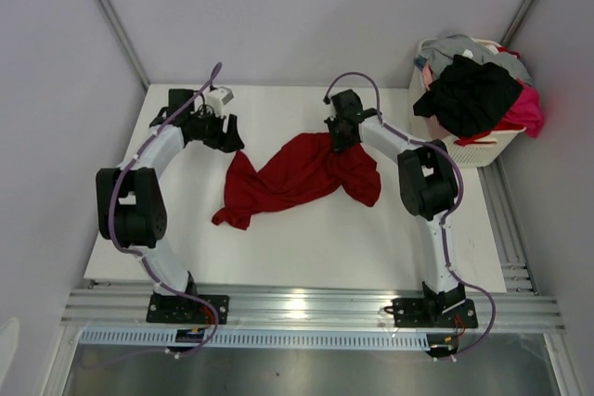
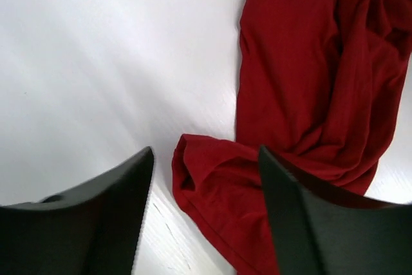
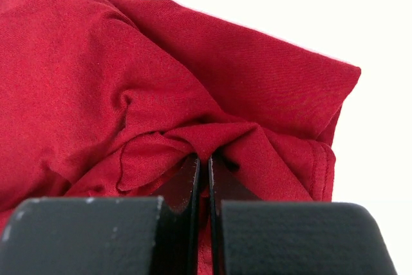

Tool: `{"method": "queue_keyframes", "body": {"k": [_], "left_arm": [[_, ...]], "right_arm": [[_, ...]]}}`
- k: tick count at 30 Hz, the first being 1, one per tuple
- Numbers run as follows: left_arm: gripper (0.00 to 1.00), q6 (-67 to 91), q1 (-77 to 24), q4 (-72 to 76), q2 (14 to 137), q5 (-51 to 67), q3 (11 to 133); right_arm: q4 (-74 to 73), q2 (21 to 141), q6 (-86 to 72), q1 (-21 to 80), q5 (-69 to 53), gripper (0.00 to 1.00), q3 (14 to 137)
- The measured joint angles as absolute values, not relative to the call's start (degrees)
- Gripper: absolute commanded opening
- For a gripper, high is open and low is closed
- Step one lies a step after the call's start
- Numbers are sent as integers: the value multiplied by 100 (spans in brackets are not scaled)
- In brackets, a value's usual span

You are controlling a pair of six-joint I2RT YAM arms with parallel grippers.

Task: Fold and stack the t-shirts
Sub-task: Flatten out the tshirt

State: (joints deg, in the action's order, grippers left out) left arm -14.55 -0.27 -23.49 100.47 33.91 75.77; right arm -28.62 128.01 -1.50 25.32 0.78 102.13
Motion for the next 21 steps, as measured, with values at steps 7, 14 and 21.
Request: {"method": "queue_keyframes", "body": {"k": [7,14,21], "left_arm": [[99,-2067,303,-2928,10715,3795,8189],[99,-2421,333,-3503,10980,4174,8562],[99,-2497,329,-3988,11378,4348,8956]], "right_arm": [[-2886,12801,-150,2532,78,0,10226],[-2897,12801,-148,2532,80,0,10226],[-2954,12801,-128,2532,82,0,10252]]}}
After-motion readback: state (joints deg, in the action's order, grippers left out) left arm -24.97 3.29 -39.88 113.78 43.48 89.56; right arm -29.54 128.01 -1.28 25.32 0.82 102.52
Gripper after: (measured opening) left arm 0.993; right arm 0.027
